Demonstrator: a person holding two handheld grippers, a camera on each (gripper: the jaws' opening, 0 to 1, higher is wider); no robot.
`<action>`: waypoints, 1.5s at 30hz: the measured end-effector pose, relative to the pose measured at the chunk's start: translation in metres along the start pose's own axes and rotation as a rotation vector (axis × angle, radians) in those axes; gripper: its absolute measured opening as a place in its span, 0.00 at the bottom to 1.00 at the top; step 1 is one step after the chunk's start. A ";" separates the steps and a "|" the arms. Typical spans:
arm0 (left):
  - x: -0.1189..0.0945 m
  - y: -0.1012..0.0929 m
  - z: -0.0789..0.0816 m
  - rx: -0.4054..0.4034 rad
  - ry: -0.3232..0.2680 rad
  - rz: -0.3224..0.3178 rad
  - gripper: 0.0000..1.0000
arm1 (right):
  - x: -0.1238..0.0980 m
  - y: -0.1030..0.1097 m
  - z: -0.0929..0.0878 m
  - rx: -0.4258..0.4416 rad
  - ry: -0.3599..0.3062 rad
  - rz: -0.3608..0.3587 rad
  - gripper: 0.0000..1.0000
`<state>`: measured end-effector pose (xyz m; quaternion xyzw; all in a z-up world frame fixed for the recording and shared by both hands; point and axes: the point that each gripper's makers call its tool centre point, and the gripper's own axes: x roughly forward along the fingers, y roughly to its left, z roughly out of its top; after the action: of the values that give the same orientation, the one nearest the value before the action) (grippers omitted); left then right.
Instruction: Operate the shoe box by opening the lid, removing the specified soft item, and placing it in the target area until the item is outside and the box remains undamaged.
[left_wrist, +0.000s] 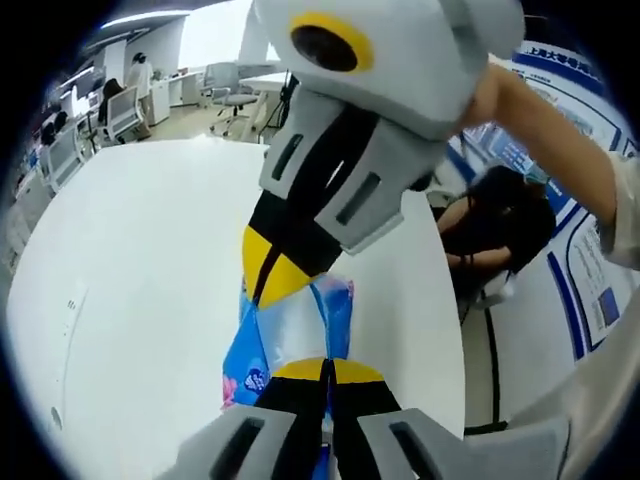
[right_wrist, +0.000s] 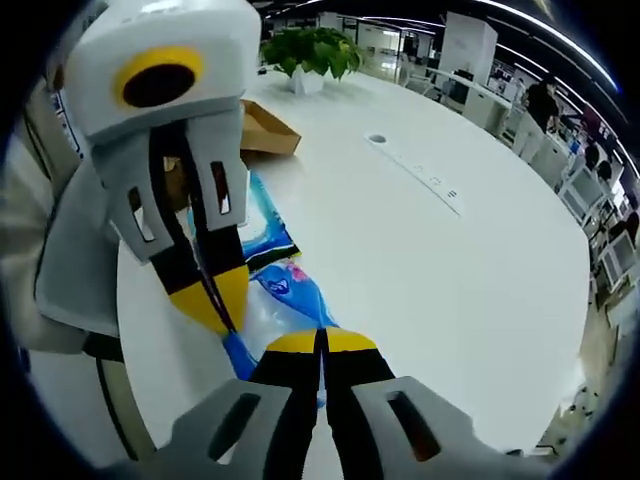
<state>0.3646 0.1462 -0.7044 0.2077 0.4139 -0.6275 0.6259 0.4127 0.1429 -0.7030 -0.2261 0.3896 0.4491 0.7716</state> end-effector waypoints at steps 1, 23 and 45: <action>0.002 0.000 -0.001 -0.004 0.001 -0.003 0.00 | 0.002 0.000 -0.003 -0.002 0.008 -0.001 0.00; 0.017 0.001 -0.012 -0.040 0.003 -0.004 0.00 | 0.015 -0.007 -0.018 -0.020 0.060 -0.016 0.00; -0.013 -0.008 -0.017 0.029 -0.038 0.060 0.18 | -0.010 0.002 -0.020 -0.005 0.075 -0.085 0.12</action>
<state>0.3547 0.1660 -0.7019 0.2171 0.3862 -0.6182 0.6493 0.4001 0.1251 -0.7070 -0.2609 0.4074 0.4081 0.7742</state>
